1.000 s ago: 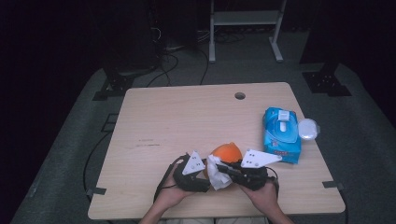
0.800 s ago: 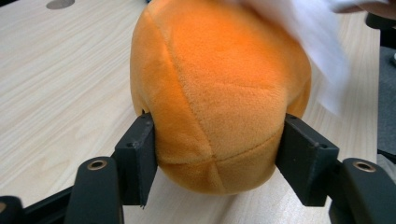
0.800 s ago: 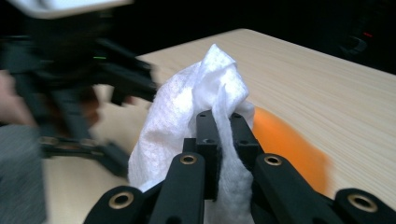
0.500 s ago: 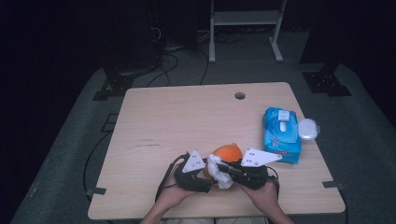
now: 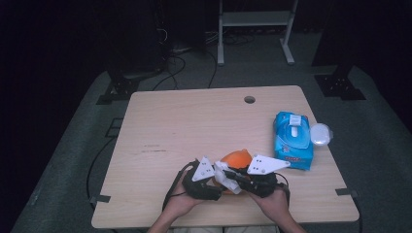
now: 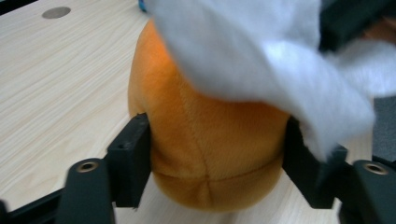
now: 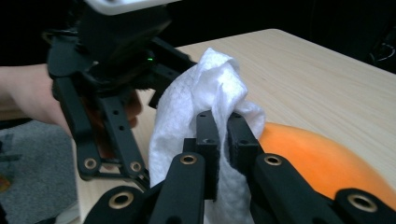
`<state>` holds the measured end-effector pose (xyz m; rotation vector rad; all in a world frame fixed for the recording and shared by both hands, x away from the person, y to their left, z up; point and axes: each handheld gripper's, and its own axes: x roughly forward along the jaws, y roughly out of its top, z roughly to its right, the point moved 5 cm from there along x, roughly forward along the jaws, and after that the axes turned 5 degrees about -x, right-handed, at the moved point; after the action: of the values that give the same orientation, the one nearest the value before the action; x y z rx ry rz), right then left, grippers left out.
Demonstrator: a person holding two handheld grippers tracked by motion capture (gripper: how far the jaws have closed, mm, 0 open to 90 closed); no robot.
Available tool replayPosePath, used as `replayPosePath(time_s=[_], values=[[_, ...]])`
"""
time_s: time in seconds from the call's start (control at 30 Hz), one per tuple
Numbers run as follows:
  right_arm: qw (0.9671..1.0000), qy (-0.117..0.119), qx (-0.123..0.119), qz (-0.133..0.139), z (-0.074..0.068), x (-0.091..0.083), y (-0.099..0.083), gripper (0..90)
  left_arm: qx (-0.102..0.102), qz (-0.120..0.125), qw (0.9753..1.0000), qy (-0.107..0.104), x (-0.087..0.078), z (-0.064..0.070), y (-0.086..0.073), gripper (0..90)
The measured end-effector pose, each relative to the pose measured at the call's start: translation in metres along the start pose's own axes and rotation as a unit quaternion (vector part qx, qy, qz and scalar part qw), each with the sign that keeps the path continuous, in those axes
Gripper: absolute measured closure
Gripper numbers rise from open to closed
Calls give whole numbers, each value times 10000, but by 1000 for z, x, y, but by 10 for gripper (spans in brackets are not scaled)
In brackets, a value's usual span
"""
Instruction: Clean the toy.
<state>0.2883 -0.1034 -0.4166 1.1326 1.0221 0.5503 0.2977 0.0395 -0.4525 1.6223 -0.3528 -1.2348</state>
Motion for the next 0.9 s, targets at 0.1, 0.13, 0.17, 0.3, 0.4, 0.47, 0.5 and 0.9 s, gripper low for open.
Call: replayPosePath(time_s=[0.1, 0.13, 0.17, 0.3, 0.4, 0.47, 0.5, 0.9], values=[[9988, -350, 329, 75, 26, -13, -7, 846, -80, -54, 10000, -8, -2, -5, -4, 332], [9977, -500, 461, 35, 36, -17, -12, 847, -132, -67, 9999, -25, -2, -8, -5, 329], [9962, -612, 617, -13, 44, -20, -19, 848, -270, -44, 9996, -78, -3, -10, -4, 313], [9954, -576, 766, -78, 42, -15, -26, 848, -618, 74, 9975, -342, -3, -8, 3, 192], [9976, -279, 630, 62, 28, -10, -18, 847, -545, 23, 9981, -290, -4, -9, 1, 201], [9980, -218, 595, 43, 27, -10, -17, 848, -477, 7, 9986, -206, -6, -13, -2, 288], [9980, -238, 584, 28, 29, -11, -18, 848, -518, 23, 9984, -228, -7, -15, -3, 297], [9979, -171, 623, -74, 26, -5, -20, 846, -373, 165, 9992, -9, -13, -20, -2, 316]])
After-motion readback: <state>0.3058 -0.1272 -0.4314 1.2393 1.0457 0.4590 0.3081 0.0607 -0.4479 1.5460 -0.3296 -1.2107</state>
